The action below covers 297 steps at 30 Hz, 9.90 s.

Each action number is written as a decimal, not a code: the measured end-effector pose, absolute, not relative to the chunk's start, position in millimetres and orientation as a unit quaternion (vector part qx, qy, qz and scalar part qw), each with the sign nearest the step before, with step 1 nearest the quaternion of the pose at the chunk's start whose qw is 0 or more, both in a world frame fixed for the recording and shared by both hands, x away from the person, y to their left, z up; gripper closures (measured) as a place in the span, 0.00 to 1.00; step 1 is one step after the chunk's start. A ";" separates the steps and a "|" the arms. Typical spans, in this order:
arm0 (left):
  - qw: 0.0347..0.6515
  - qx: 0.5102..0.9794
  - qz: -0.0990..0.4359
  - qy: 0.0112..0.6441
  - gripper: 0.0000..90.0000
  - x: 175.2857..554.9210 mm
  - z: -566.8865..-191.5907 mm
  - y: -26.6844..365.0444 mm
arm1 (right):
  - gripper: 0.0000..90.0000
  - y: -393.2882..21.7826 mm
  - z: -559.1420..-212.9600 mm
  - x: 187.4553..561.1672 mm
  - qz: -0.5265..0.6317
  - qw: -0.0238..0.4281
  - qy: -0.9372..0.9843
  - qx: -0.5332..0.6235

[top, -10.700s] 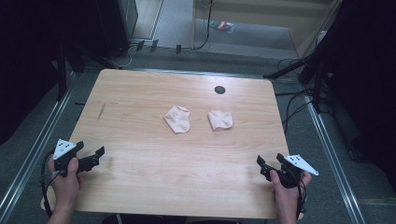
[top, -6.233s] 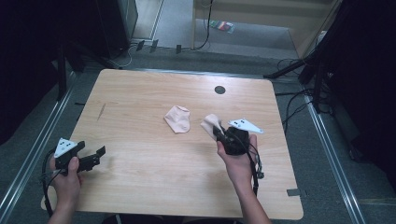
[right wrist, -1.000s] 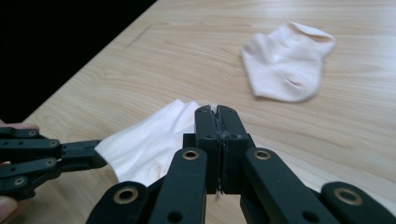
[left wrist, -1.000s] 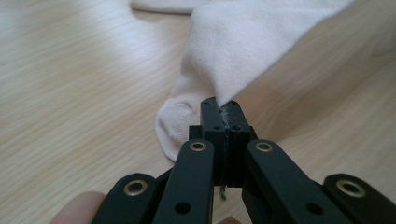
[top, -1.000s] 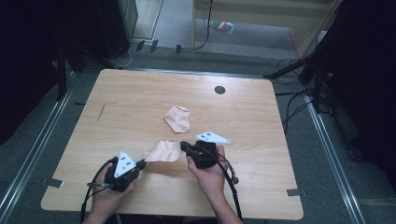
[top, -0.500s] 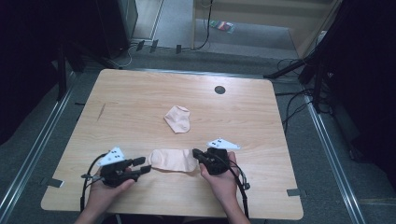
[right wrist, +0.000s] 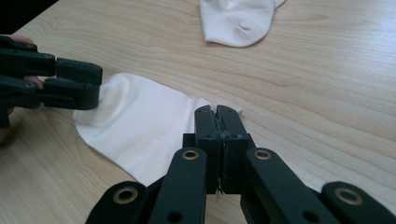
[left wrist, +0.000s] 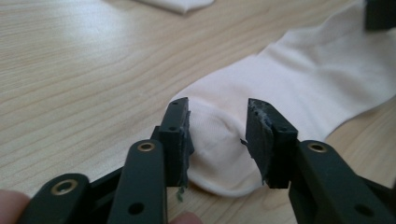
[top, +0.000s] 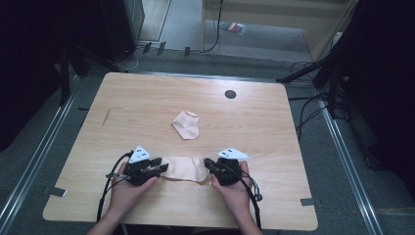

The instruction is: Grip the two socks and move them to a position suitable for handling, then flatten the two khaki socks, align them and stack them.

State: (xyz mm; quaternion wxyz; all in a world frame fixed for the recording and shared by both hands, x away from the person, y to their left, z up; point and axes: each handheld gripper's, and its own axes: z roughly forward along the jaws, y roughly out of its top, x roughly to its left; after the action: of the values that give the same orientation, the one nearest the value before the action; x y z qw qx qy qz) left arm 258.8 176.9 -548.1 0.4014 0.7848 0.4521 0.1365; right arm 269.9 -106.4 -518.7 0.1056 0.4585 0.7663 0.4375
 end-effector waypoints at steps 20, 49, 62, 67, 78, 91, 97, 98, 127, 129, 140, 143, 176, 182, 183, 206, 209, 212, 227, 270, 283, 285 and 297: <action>0.386 0.796 0.150 0.441 1.00 218.4 -540.5 187.1 | 1.00 -124.4 -526.7 249.0 0.381 0.135 0.795 0.452; 0.408 0.797 0.140 0.423 0.78 224.3 -551.5 182.4 | 0.80 -129.6 -539.0 247.6 0.402 0.062 0.773 0.486; 0.519 0.672 0.197 0.489 0.37 254.5 -538.8 246.8 | 0.48 -127.1 -506.7 273.7 0.451 0.153 0.749 0.460; 0.503 0.662 0.212 0.514 0.32 260.6 -543.0 259.6 | 0.46 -117.5 -500.2 290.1 0.450 0.173 0.749 0.455; 0.468 0.680 0.206 0.526 0.26 265.6 -550.7 251.2 | 0.54 -84.6 -485.0 345.0 0.438 0.185 0.764 0.436; 0.467 0.680 0.200 0.528 0.26 267.0 -551.2 251.9 | 0.56 -43.9 -516.9 401.9 0.394 0.172 0.795 0.428; 0.467 0.681 0.197 0.528 0.26 267.4 -551.3 251.4 | 0.48 -31.9 -529.9 420.2 0.372 0.166 0.804 0.433; 0.468 0.680 0.196 0.529 0.26 267.4 -551.3 251.3 | 0.48 -30.3 -531.6 422.2 0.370 0.166 0.806 0.432; 0.462 0.681 0.198 0.532 0.27 267.7 -551.2 251.2 | 0.95 -12.4 -467.9 386.4 0.434 0.155 0.779 0.425; 0.462 0.682 0.198 0.531 0.27 267.8 -551.2 251.4 | 0.95 -6.7 -454.6 380.8 0.451 0.151 0.775 0.417; 0.464 0.680 0.198 0.532 0.27 267.8 -551.3 251.1 | 0.95 -8.1 -421.6 355.3 0.526 0.103 0.722 0.438; 0.462 0.682 0.197 0.531 0.27 267.7 -551.1 251.5 | 0.95 -25.6 -453.5 359.5 0.498 0.102 0.715 0.480; 0.480 0.710 0.183 0.482 0.61 294.6 -532.4 210.3 | 0.70 -137.3 -528.8 378.8 0.421 0.184 0.723 0.515; 0.439 0.735 0.170 0.487 0.72 317.8 -536.6 177.6 | 0.68 -128.7 -536.9 384.6 0.405 0.184 0.746 0.496; 0.437 0.737 0.165 0.489 0.73 322.0 -536.3 173.9 | 0.68 -128.2 -537.5 385.2 0.406 0.182 0.746 0.495; 0.355 0.772 0.191 0.491 0.95 345.0 -545.3 142.1 | 0.86 -128.6 -547.4 384.0 0.381 0.190 0.774 0.468; 0.356 0.775 0.188 0.488 0.99 344.7 -544.5 144.3 | 0.97 -129.2 -548.7 378.4 0.388 0.187 0.773 0.465; 0.358 0.773 0.183 0.490 0.99 343.3 -541.7 150.2 | 0.99 -132.5 -547.3 375.0 0.389 0.180 0.766 0.479; 0.410 0.767 0.188 0.457 1.00 299.5 -511.5 177.3 | 1.00 -148.7 -511.9 337.5 0.446 0.144 0.740 0.483; 0.425 0.773 0.149 0.448 0.72 211.3 -530.1 197.3 | 0.67 -144.2 -526.8 236.7 0.435 0.083 0.769 0.461; 0.430 0.774 0.144 0.442 0.87 213.2 -537.4 192.9 | 0.91 -134.8 -532.6 238.1 0.423 0.074 0.783 0.450; 0.424 0.777 0.142 0.444 0.85 213.8 -538.5 191.9 | 0.93 -134.5 -533.4 238.9 0.420 0.072 0.783 0.452; 0.387 0.795 0.168 0.436 0.94 215.4 -545.6 185.8 | 1.00 -131.1 -537.6 241.3 0.409 0.074 0.790 0.451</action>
State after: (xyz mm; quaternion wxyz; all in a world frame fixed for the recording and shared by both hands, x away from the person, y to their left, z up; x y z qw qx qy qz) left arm 215.4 185.8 -545.6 0.3872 0.7948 0.4358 0.1684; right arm 241.3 -131.1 -537.6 0.0742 0.4512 0.7899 0.4086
